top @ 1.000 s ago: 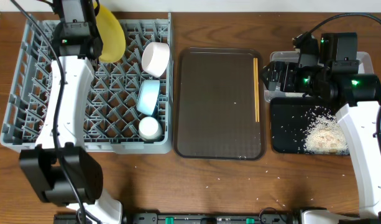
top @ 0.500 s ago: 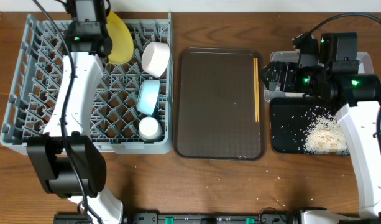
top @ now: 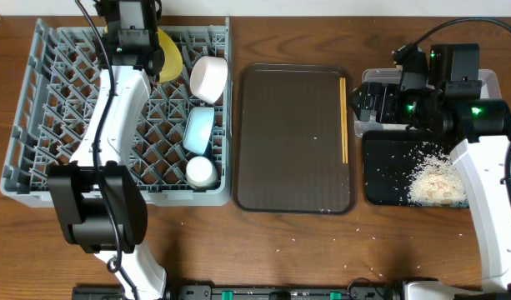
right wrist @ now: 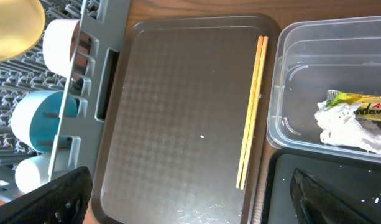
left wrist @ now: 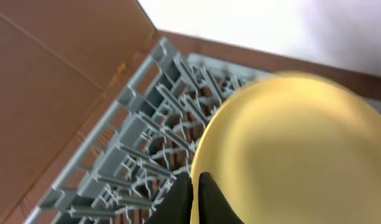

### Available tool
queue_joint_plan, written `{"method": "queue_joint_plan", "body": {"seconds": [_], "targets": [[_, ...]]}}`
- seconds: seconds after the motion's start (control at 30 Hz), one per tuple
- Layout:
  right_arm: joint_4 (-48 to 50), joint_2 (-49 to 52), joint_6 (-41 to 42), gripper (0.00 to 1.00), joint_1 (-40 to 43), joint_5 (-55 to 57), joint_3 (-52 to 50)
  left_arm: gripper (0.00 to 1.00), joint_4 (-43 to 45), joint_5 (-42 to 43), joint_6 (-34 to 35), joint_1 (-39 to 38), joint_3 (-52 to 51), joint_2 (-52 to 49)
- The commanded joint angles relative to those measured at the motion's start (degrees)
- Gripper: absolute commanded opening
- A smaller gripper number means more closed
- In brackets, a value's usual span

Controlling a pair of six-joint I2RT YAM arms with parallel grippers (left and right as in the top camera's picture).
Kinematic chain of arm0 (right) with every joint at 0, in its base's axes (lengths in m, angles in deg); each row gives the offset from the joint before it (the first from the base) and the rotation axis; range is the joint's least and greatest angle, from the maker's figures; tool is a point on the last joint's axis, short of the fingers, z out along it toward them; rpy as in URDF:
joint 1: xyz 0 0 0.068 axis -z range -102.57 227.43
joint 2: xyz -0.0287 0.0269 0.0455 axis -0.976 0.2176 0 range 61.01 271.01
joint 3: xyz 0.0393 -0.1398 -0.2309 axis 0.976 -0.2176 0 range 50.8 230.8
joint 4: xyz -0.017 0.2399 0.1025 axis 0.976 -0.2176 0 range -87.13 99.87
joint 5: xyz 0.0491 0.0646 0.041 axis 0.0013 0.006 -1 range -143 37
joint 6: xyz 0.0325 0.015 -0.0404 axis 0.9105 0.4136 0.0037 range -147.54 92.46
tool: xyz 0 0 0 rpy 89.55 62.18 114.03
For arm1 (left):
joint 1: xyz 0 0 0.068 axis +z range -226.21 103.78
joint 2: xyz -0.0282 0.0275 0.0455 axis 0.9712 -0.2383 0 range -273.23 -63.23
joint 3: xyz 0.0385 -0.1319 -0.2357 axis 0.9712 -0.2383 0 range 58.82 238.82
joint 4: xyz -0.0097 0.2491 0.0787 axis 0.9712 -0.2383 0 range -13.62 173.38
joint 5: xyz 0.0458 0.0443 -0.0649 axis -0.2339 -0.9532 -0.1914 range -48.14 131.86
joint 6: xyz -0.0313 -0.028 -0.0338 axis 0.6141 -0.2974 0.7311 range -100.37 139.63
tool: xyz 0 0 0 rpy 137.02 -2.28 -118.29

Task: Sort waste into correct bins and load items into the dishwasher
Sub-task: 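Lower the yellow plate upright into the rack slots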

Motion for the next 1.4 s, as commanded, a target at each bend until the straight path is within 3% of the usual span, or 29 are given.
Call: {"method": "queue_joint_plan", "body": {"seconds": [0.0,0.33,0.43,0.57,0.73,1.03,1.37], "targets": [[-0.07,0.22,-0.17,0.99,-0.11,-0.22,0.35,0.07,1.68,-3.08,-3.54,-0.59,0.02,0.22],[-0.09,0.22,-0.17,0.99,-0.11,-0.22,0.35,0.07,4.76,-4.96,-7.41,-4.09,0.02,0.22],[-0.09,0.22,-0.17,0.99,-0.11,-0.22,0.35,0.07,4.22,2.01,-5.66,-4.0,0.0,0.2],[-0.09,0.22,-0.17,0.99,-0.11,-0.22,0.35,0.08,3.48,14.82,1.75,-3.06,0.0,-0.59],[-0.09,0.22,-0.17,0.99,-0.11,-0.22,0.35,0.07,3.76,24.13,4.61,-2.67,0.0,-3.28],[-0.11,0.22,-0.17,0.99,-0.11,-0.22,0.35,0.08,3.67,29.55,5.29,-2.75,0.0,-8.57],[-0.09,0.22,-0.17,0.99,-0.11,-0.22,0.35,0.07,2.84,29.53,5.92,-2.78,-1.4,-10.19]]}}
